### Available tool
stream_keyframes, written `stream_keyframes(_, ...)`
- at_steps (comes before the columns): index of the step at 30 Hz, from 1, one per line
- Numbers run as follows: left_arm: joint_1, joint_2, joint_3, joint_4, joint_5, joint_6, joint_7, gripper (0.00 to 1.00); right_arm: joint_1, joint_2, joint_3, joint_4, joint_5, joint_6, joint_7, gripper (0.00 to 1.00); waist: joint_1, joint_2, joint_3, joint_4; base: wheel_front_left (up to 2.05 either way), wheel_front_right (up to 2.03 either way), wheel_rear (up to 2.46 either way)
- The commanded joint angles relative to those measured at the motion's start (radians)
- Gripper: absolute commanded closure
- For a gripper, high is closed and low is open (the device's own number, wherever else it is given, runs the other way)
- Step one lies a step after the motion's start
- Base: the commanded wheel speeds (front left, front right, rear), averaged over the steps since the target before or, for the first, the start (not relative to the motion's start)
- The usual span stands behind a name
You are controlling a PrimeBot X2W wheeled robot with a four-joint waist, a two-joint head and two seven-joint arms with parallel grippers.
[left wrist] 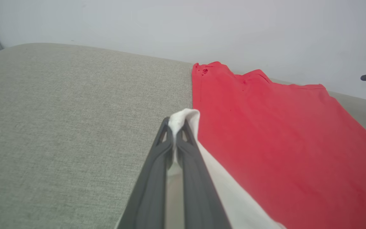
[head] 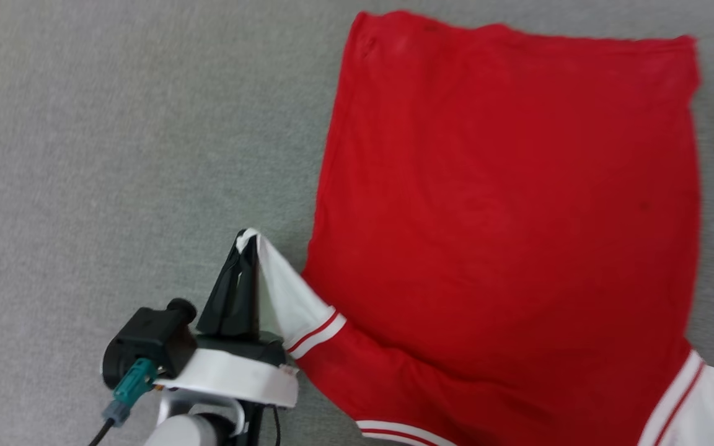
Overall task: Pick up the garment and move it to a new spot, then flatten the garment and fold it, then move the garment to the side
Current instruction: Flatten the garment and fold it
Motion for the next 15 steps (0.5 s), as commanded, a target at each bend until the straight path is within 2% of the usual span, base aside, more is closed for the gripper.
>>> stream_keyframes(1,-0.02,-0.01,-0.006,-0.001,0.004,-0.004,-0.006,1.0,-0.024,-0.001,-0.002,0.01,-0.004,0.0,0.015,0.0,-0.0003,0.0,0.066,0.061,0.0,0.0,0.0)
stream_keyframes(6,-0.061,-0.034,-0.031,0.002,0.016,-0.02,-0.023,1.0,-0.121,0.012,0.0,0.078,-0.064,0.0,0.128,0.0,-0.0003,0.0,0.119,0.096,0.0,0.0,0.0)
stream_keyframes(13,-0.084,-0.04,-0.033,0.026,0.012,-0.034,-0.038,1.0,-0.087,0.051,-0.018,0.177,-0.117,-0.001,0.219,0.0,-0.0003,0.0,0.138,0.111,0.0,0.0,0.0)
stream_keyframes(14,-0.086,-0.042,-0.033,0.03,0.009,-0.037,-0.041,1.0,-0.083,0.057,-0.019,0.185,-0.119,-0.001,0.231,0.5,-0.0003,0.0,0.137,0.112,0.0,0.0,0.0)
stream_keyframes(15,-0.089,-0.043,-0.033,0.035,0.007,-0.037,-0.041,1.0,-0.078,0.061,-0.02,0.189,-0.121,-0.001,0.24,0.73,-0.0003,0.0,0.136,0.114,0.0,0.0,0.0)
